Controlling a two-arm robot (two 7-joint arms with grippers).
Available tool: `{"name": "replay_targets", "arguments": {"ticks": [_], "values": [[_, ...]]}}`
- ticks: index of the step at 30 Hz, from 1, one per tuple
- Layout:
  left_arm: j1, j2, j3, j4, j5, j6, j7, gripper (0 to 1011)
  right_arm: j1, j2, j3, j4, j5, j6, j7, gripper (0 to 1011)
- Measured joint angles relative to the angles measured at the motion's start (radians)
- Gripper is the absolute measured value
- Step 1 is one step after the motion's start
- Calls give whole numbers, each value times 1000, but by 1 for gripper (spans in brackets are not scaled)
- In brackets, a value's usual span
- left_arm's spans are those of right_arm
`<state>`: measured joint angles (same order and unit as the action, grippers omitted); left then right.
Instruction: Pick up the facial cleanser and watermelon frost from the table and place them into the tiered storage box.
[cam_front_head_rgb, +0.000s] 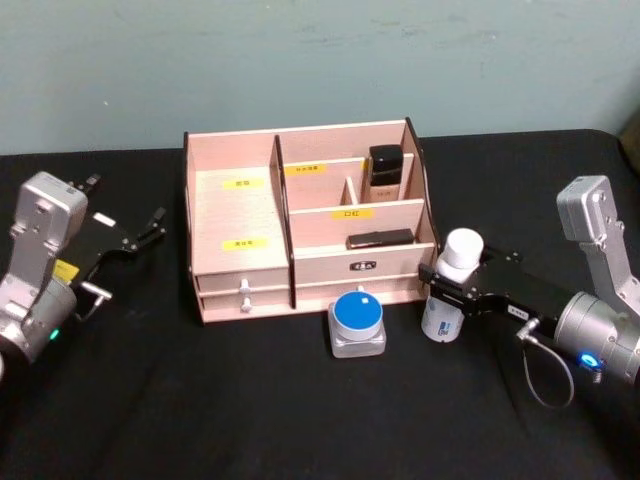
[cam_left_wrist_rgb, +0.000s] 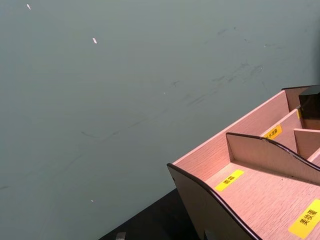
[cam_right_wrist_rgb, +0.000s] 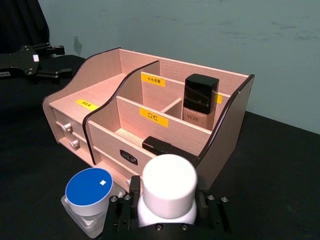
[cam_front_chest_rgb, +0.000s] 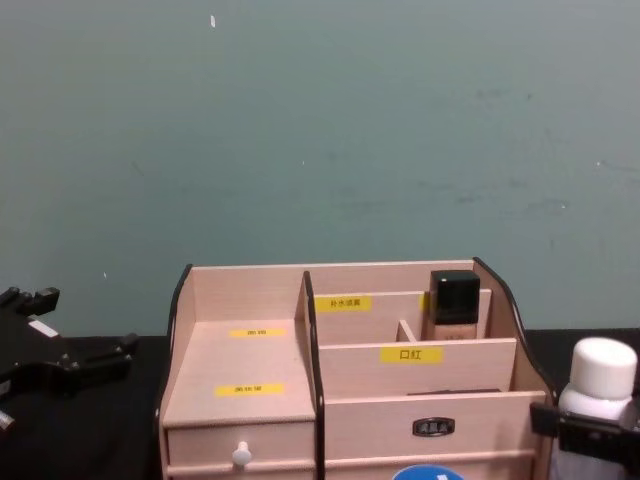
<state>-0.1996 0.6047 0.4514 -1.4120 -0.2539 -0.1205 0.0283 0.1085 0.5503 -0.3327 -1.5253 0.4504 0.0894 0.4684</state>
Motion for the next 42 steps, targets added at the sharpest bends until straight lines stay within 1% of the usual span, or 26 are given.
{"name": "replay_targets", "arguments": {"ticks": [1,2,3,5,15,24,28,35,42], "values": [[0,0,0,0,0,0,0,1010,0,0,0,0,0,0,0,686],[0,0,0,0,0,0,0,1010,0,0,0,0,0,0,0,668],[0,0,0,0,0,0,0,1010,0,0,0,0,0,0,0,614],[0,0,0,0,0,0,0,1010,0,0,0,0,0,0,-1,593],[0,0,0,0,0,0,0,1010,-1,0,1,-1,1,1,-1,593],[0,0,0,0,0,0,0,1009,-14,2,10,-5,21,-10,4,593],[0,0,0,0,0,0,0,1010,-21,13,13,-29,23,-2,-1,593],[0,0,0,0,0,0,0,1010,-34,41,22,-99,23,35,-15,593],[0,0,0,0,0,0,0,1009,-36,63,29,-166,35,66,-17,593]]}}
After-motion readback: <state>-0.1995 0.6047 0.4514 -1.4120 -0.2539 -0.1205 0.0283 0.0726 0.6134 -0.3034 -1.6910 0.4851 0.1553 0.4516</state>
